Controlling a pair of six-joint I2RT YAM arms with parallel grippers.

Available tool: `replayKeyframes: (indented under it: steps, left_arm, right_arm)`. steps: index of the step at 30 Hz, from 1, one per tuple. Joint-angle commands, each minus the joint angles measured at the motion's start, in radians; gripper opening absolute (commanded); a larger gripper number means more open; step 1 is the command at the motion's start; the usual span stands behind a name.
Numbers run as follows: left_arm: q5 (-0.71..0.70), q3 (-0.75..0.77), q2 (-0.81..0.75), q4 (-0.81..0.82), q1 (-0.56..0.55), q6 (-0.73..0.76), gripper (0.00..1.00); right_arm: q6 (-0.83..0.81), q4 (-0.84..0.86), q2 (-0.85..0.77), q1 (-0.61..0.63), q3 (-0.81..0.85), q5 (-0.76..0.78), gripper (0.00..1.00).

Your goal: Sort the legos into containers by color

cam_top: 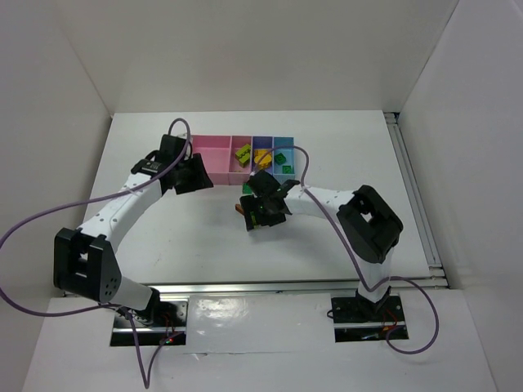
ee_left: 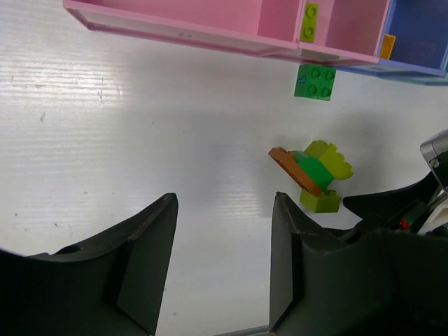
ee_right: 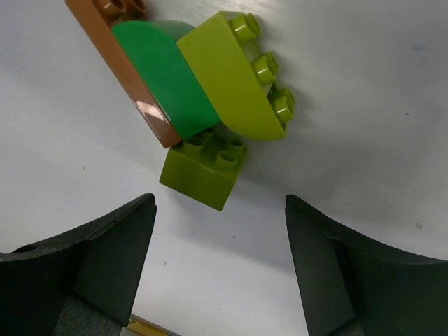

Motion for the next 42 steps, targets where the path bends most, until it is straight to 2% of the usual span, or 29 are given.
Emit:
replayKeyframes:
  steps: [1, 3, 7, 11, 12, 15, 17, 23, 25, 31, 37, 39, 42]
  left_arm:
    - [-0.029, -0.006, -0.060, 0.022, 0.006, 0.003, 0.59]
    - [-0.038, -0.006, -0.060, 0.022, 0.006, 0.003, 0.59]
    - [-0.057, -0.015, -0.069, 0.013, 0.006, 0.014, 0.59]
    - [-0.057, -0.025, -0.078, 0.022, 0.006, 0.014, 0.59]
    - [-0.057, -0.025, -0.078, 0.031, 0.006, 0.014, 0.59]
    - [-0.057, -0.025, -0.078, 0.031, 0.006, 0.014, 0.59]
    - [-0.057, -0.025, -0.078, 0.031, 0.006, 0.014, 0.59]
    - [-0.078, -0.035, -0.078, 0.040, 0.006, -0.004, 0.59]
    - [-0.088, -0.035, -0.078, 0.040, 0.006, -0.004, 0.59]
    - [-0.138, -0.057, -0.115, 0.040, 0.006, -0.013, 0.59]
    - [-0.102, -0.057, -0.126, 0.031, 0.062, -0.013, 0.60]
    - [-0.101, -0.057, -0.126, 0.031, 0.073, -0.004, 0.60]
    - [-0.101, -0.048, -0.126, 0.019, 0.085, -0.004, 0.60]
  right_arm:
    - [0.081, 0.129, -0.038, 0.003, -0.023, 0.054, 0.81]
    - [0.081, 0.129, -0.011, 0.003, -0.009, 0.070, 0.81]
    - [0.071, 0.108, 0.040, 0.003, 0.045, 0.088, 0.74]
    - [0.061, 0.091, 0.070, 0.003, 0.112, 0.088, 0.55]
    - [0.061, 0.091, 0.079, 0.012, 0.121, 0.088, 0.44]
    - [0.061, 0.070, 0.056, 0.012, 0.121, 0.099, 0.34]
    - [0.051, 0.044, 0.022, 0.022, 0.130, 0.099, 0.31]
    - [0.040, -0.015, -0.091, 0.031, 0.143, 0.137, 0.30]
    - [0.006, -0.015, -0.092, 0.031, 0.198, 0.162, 0.30]
    - [-0.038, -0.053, 0.091, -0.014, 0.467, 0.208, 0.32]
    - [-0.087, -0.079, 0.328, -0.086, 0.780, 0.208, 0.33]
    - [-0.087, -0.079, 0.376, -0.098, 0.828, 0.222, 0.36]
    - [-0.062, -0.091, 0.461, -0.142, 0.936, 0.213, 0.55]
